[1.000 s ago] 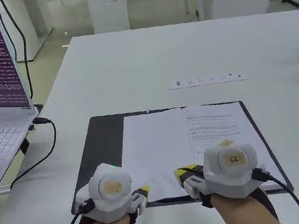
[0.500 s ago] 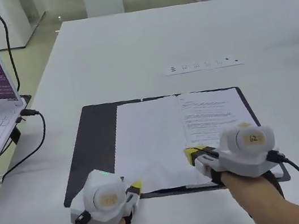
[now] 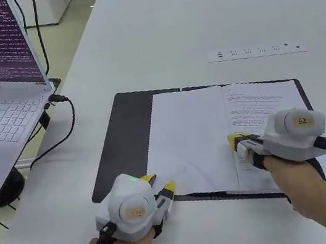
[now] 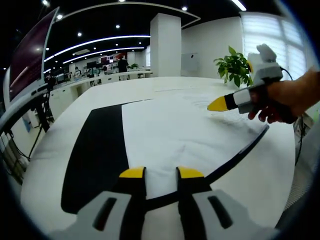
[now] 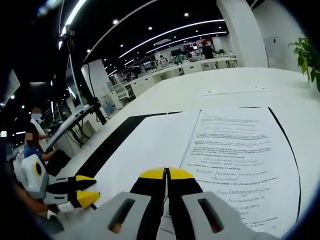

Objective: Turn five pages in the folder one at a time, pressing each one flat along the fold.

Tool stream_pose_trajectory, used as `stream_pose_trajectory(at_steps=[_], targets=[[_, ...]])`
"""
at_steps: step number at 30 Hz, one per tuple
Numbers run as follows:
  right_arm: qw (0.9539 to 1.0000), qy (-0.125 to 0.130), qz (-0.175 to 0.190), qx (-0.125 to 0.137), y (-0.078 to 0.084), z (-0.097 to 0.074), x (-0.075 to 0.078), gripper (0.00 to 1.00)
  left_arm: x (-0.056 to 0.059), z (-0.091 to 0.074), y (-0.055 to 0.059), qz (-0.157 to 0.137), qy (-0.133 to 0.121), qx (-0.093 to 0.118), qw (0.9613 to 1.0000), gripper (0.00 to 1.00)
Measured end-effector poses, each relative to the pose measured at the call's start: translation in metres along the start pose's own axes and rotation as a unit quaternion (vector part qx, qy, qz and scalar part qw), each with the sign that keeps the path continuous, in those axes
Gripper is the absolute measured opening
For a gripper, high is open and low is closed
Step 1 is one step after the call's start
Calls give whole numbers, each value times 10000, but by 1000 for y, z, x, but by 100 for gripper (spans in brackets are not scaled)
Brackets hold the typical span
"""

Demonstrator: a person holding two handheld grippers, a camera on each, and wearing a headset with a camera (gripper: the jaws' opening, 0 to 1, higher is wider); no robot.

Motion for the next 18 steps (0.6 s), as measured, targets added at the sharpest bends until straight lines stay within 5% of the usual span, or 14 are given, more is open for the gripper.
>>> stream_pose_trajectory(at_steps=[18], targets=[[9997, 150, 163, 94, -18, 34, 21, 0, -1, -1, 0, -51, -12, 60, 10000, 22]])
Point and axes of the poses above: the centre of the closed fingertips' face, and the gripper's own axes: z roughly forward along the fingers, x roughly to its right, y roughly out of its underside, the point moved 2 cm from there along -z, roughly backward along the fingers, and after that the axes turned 5 degrees about z, right-handed, at the moved point
